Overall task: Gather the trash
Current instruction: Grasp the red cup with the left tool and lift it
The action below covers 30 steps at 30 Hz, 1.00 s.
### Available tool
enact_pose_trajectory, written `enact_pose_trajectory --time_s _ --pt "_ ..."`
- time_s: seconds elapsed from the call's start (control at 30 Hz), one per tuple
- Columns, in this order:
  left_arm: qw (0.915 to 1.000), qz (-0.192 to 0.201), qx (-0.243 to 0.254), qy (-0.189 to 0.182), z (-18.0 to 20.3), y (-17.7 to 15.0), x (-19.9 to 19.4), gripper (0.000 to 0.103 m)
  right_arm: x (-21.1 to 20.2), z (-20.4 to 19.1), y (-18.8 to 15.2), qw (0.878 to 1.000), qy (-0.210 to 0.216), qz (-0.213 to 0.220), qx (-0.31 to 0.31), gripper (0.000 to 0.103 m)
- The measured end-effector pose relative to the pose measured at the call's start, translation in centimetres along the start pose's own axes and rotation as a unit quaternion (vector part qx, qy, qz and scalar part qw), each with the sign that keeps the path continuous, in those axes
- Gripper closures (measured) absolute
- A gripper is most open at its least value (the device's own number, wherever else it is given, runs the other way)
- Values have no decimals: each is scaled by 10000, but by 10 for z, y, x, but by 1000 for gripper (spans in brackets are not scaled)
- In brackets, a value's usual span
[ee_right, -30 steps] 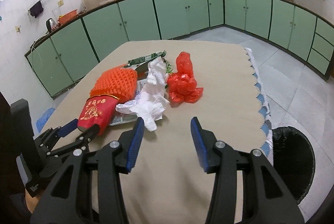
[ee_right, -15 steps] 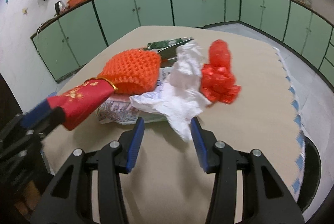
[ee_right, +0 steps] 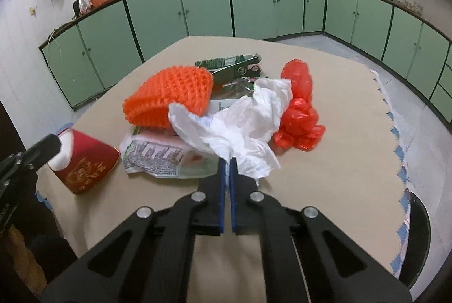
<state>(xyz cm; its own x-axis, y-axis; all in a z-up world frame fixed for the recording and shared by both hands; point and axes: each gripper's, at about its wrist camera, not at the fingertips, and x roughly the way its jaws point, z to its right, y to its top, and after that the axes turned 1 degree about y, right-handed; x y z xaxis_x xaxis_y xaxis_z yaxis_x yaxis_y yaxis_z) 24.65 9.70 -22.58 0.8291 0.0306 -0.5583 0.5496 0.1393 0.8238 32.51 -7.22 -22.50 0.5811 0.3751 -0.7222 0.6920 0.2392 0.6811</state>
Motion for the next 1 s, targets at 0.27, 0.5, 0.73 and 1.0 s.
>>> enact_pose_trajectory --time_s 0.27,0.5,0.73,1.0 --pt "9997 15 -88 236 -15 -14 -6 66 -7 1 -3 9999 60 62 76 101" --pt "9964 236 -133 800 -40 -11 -9 20 -16 -1 3 9997 111 178 121 101" --pt "9936 -346 -638 861 -75 -20 21 17 -16 -12 11 9996 142 231 61 101" --pt "9940 -380 -445 927 -74 -31 38 25 -13 -13 14 9995 127 274 131 101"
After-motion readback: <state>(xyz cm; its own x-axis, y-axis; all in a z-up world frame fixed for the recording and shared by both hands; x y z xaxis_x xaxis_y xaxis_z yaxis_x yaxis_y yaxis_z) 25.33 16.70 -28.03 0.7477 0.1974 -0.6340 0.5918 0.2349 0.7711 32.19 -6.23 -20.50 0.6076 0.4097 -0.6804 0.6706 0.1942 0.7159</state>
